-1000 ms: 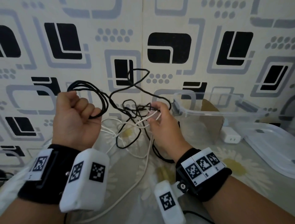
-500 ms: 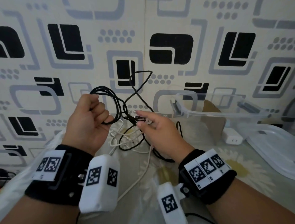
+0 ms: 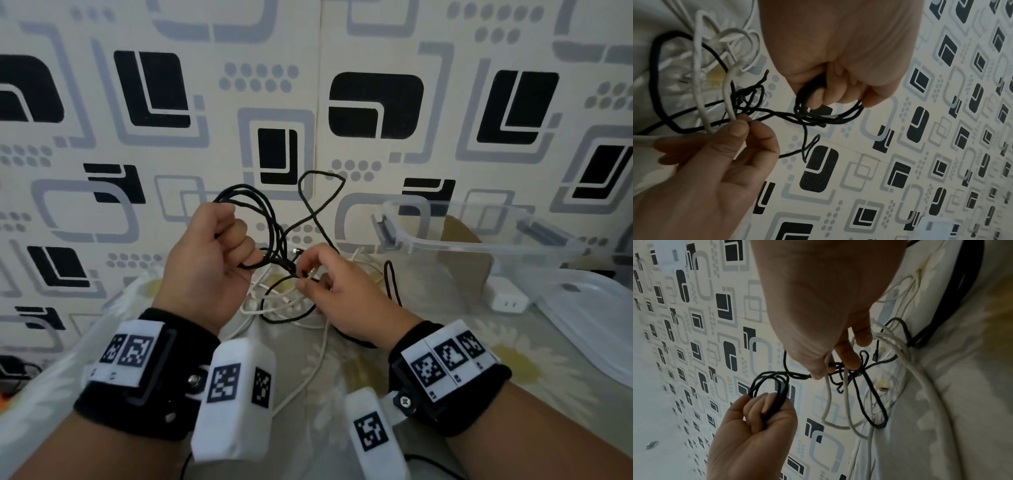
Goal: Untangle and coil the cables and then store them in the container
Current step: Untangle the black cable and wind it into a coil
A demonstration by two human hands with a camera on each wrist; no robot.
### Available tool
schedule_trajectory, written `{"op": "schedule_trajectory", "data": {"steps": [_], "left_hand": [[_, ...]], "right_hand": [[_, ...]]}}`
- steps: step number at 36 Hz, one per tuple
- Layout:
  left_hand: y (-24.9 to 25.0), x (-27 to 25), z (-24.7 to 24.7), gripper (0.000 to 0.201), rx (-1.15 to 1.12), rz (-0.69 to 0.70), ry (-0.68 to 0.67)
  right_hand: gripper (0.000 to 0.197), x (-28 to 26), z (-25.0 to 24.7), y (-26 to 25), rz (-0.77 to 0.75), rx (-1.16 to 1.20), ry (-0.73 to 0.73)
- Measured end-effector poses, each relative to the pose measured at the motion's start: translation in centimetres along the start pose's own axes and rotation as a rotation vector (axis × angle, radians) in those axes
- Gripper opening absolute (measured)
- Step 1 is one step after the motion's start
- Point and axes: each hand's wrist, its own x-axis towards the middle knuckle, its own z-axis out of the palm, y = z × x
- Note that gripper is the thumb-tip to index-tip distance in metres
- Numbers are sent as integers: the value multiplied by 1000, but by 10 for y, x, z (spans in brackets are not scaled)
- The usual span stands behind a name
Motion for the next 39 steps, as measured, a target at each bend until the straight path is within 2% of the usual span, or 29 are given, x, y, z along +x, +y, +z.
{"op": "schedule_trajectory", "data": {"steps": [4, 6, 8, 12, 16, 20, 26, 30, 32, 37, 39], "left_hand": [[4, 1, -3, 41, -67, 65, 52], [9, 3, -6, 39, -126, 99, 90], [17, 6, -11, 36, -196, 139, 112], [31, 9, -21, 34, -303, 216, 168], [29, 11, -24, 36, -312, 213, 227], [22, 11, -23, 38, -245, 127, 180], [15, 10, -18, 39, -169, 29, 114], [13, 8, -13, 37, -60, -13, 84], [11, 7, -10, 38, 16, -35, 46], [5, 3, -7, 38, 174, -133, -92], [4, 2, -6, 38, 233, -148, -127]], "right_hand": [[19, -1, 0, 0, -34, -35, 27], [24, -1, -3, 1, -42, -127, 57], [24, -1, -6, 4, -24, -235, 102], [24, 2, -9, 11, 5, -266, 216], [23, 3, -8, 10, 19, -367, 158], [26, 1, -8, 13, 32, -319, 158], [32, 0, -9, 0, -141, -84, 289], [47, -4, -8, -8, -126, 57, 143], [42, -6, -7, -7, -92, 43, 106], [10, -3, -6, 0, -29, 52, 164], [6, -3, -5, 1, -37, 90, 169]]}}
